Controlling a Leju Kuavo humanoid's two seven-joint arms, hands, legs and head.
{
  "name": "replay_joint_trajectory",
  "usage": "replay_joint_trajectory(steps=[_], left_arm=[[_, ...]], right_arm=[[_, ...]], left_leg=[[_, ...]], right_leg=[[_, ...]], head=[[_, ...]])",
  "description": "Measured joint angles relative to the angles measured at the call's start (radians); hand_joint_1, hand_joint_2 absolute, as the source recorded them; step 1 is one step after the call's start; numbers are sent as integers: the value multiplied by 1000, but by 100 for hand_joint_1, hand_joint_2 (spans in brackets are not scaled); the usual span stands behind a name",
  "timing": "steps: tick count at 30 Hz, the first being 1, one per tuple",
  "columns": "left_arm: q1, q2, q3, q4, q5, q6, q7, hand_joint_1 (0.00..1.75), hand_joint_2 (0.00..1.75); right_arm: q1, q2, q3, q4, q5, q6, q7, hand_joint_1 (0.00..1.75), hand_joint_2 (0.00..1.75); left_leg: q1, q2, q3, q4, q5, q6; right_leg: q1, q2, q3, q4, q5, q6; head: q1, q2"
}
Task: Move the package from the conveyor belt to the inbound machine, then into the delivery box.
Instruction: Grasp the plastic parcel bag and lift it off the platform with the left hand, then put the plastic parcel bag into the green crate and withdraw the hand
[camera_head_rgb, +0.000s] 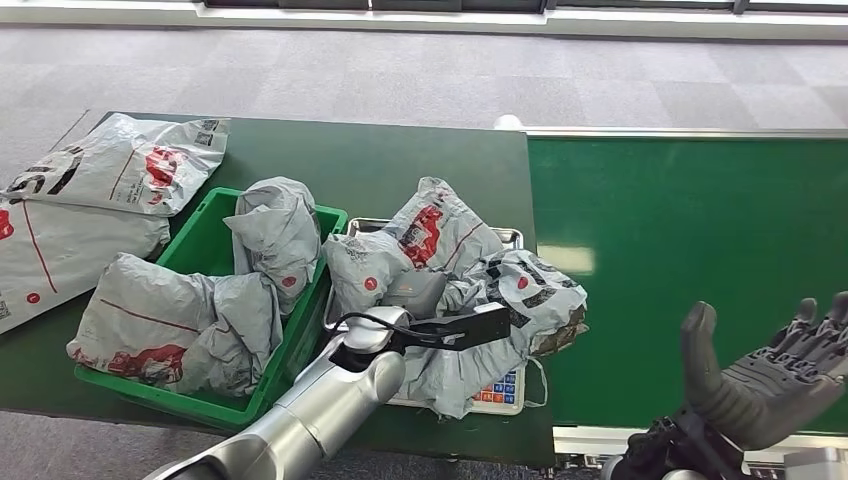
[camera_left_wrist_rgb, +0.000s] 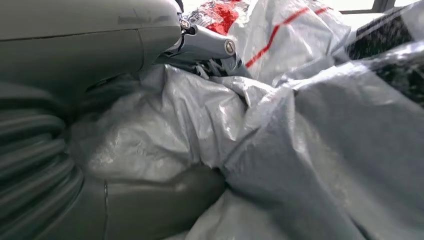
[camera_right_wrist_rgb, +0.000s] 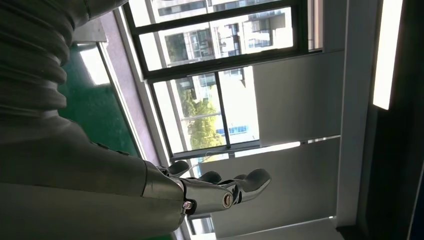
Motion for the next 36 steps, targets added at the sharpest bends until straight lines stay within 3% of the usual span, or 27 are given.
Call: replay_joint_trajectory(steps=[10, 14, 18, 22, 26, 30, 33, 36], left_arm=[[81, 34, 168, -306, -10, -17, -10, 175, 175], [114, 47, 207, -438, 10, 24, -76, 175, 175], [154, 64, 225, -673, 63, 111, -165, 175, 175], [173, 91, 226, -1035, 72, 255, -234, 175, 175], [187, 109, 227, -1187, 6, 341, -255, 175, 175], [202, 140, 233, -1297, -89, 533, -281, 175, 175], [223, 182, 273, -1381, -115, 603, -249, 175, 175], [256, 235, 368, -1403, -122, 456, -109, 175, 175]], right_arm=[[5, 8, 0, 9, 4, 0, 1, 0, 175], [11, 16, -1, 9, 18, 0, 2, 0, 175], [31, 28, -17, 8, 34, -1, 2, 0, 175], [71, 45, -53, 7, 41, -2, 1, 0, 175], [86, 56, -68, 6, 49, -2, 1, 0, 175], [114, 71, -79, -4, 66, -2, 1, 0, 175], [145, 79, -84, -14, 63, -2, 1, 0, 175], [176, 80, -84, -21, 52, -2, 1, 0, 175]], left_leg=[[0, -1, -2, 0, 4, -2], [0, -1, -5, 0, 4, -2], [0, -1, -8, 0, 4, -2], [0, -1, -10, 0, 4, -2], [0, -1, -10, 0, 3, -2], [0, -1, -10, 0, 3, -2], [0, -1, -9, 0, 3, -2], [0, 0, -8, -1, 3, -2]], right_leg=[[0, 0, -8, 0, 3, 0], [0, 0, -11, 0, 3, 0], [0, 0, -14, 0, 3, 0], [0, 0, -16, 0, 3, 0], [0, 0, -16, 0, 2, 0], [0, 0, -15, 0, 2, 0], [0, 0, -15, 0, 2, 0], [0, 0, -15, 0, 1, 0]], head=[[0, 0], [0, 0], [0, 0], [0, 0], [0, 0], [0, 0], [0, 0], [0, 0]])
